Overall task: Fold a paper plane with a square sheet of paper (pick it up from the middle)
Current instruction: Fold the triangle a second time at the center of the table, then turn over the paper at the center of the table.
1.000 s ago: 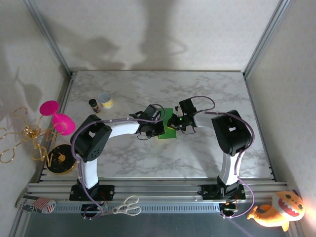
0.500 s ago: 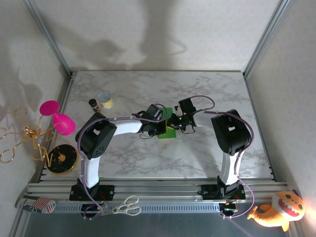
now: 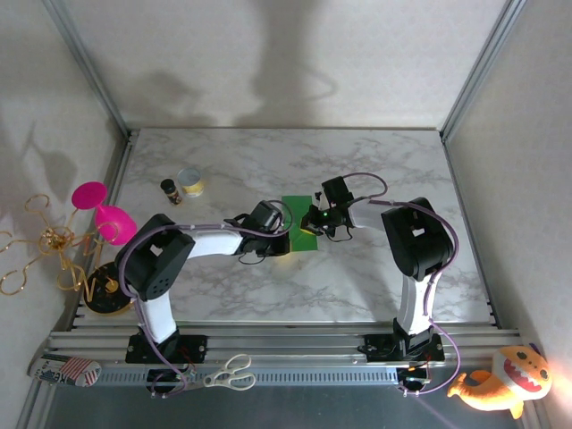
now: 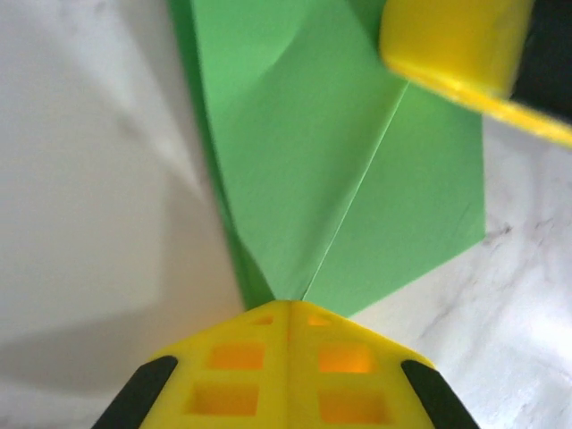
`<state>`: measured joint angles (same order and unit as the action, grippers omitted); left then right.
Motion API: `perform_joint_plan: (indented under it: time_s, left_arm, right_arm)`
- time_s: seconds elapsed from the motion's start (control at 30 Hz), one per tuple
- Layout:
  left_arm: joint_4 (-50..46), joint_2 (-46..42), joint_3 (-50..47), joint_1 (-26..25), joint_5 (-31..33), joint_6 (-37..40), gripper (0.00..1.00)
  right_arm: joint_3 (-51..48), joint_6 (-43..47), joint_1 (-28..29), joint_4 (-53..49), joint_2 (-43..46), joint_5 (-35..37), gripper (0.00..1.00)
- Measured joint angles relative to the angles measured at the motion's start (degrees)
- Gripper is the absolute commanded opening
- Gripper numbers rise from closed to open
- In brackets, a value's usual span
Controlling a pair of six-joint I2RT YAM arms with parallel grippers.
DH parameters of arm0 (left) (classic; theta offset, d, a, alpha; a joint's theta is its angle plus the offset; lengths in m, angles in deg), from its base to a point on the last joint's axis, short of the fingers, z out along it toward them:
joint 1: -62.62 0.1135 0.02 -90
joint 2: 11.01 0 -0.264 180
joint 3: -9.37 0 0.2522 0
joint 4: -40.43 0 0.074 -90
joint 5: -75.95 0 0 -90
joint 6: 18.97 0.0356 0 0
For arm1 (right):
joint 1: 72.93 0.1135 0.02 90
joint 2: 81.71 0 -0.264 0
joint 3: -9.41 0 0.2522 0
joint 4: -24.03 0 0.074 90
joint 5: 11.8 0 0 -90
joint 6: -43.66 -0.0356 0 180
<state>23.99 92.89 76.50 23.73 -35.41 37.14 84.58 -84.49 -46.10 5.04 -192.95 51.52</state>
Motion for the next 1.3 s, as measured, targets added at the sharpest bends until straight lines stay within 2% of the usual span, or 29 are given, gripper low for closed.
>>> perform_joint_plan:
  time_s: [0.17,0.3,0.47,0.6,0.83,1.1,1.3]
  left_arm:
    - [-7.34,-2.25,0.28,0.20,0.00,1.40,0.00]
    - [-11.43,-2.60,2.75,0.74,0.02,0.70,0.07]
    - [-8.17,-2.64,8.04,2.40,1.07,-3.69,0.11]
    - [-4.31,-0.87,12.20,3.54,1.84,-6.86,0.10]
    - [-1.33,6.95,17.57,3.85,2.12,-9.03,0.06]
    - [-1.38,9.79,17.68,3.85,4.83,-9.86,0.03]
    - [-1.36,11.04,17.70,3.85,7.19,-9.92,0.02]
  right_arm:
    - [0.15,0.00,0.00,-0.13,0.02,-0.17,0.05]
    - [0.63,-0.17,0.00,-0.15,0.02,-0.09,0.09]
    - [1.18,-1.99,-0.22,0.31,0.90,-0.52,0.21]
    - [1.16,-3.91,-0.31,1.18,4.61,-0.15,0.28]
    - [-1.86,-8.00,-1.53,2.05,10.67,4.22,0.36]
    - [-4.76,-11.58,-1.92,1.31,10.73,5.95,0.43]
    - [-4.76,-13.20,-1.70,1.11,10.08,6.05,0.44]
